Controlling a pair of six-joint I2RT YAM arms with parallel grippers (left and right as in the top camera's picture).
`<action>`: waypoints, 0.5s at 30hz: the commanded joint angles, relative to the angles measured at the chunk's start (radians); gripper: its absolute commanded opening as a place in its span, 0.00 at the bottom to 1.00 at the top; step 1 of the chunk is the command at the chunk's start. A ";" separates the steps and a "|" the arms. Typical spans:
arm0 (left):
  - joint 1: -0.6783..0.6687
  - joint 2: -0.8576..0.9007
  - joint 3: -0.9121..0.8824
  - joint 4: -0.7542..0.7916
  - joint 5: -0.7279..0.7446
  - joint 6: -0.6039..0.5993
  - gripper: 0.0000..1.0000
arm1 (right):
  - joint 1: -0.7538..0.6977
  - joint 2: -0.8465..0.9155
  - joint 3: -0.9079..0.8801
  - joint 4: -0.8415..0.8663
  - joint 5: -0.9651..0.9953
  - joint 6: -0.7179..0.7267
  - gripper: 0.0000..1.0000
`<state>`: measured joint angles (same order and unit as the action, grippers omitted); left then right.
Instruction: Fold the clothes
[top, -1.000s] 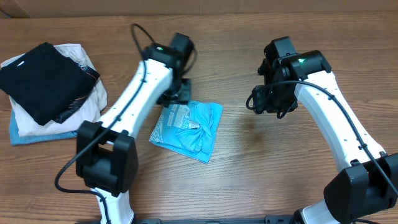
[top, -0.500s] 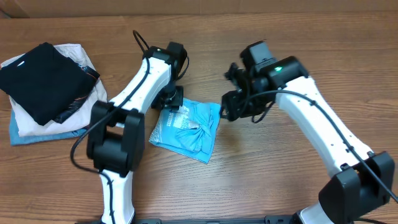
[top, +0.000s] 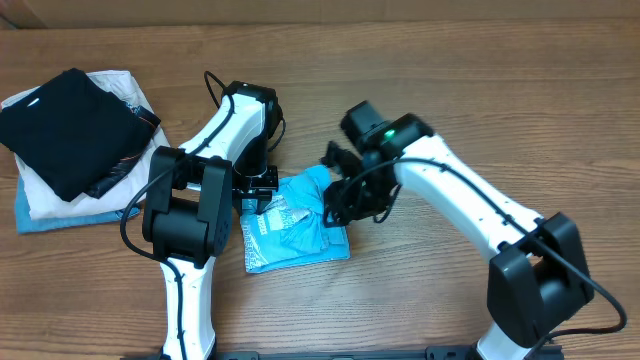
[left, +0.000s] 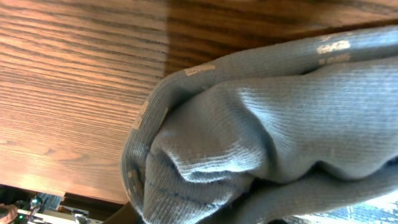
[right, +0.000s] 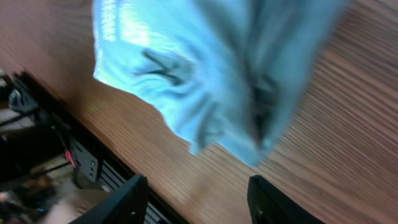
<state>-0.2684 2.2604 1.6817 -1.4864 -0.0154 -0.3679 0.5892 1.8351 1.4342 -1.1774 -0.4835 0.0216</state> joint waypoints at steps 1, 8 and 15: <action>-0.013 0.028 -0.019 0.038 0.047 -0.026 0.37 | 0.075 -0.002 -0.014 0.047 0.093 -0.018 0.56; -0.013 0.028 -0.019 0.051 0.053 -0.029 0.37 | 0.180 0.017 -0.015 0.181 0.112 -0.018 0.56; -0.013 0.028 -0.019 0.055 0.053 -0.029 0.38 | 0.235 0.027 -0.015 0.311 0.118 0.024 0.56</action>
<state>-0.2684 2.2604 1.6817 -1.4723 -0.0116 -0.3679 0.8135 1.8458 1.4227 -0.8898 -0.3809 0.0242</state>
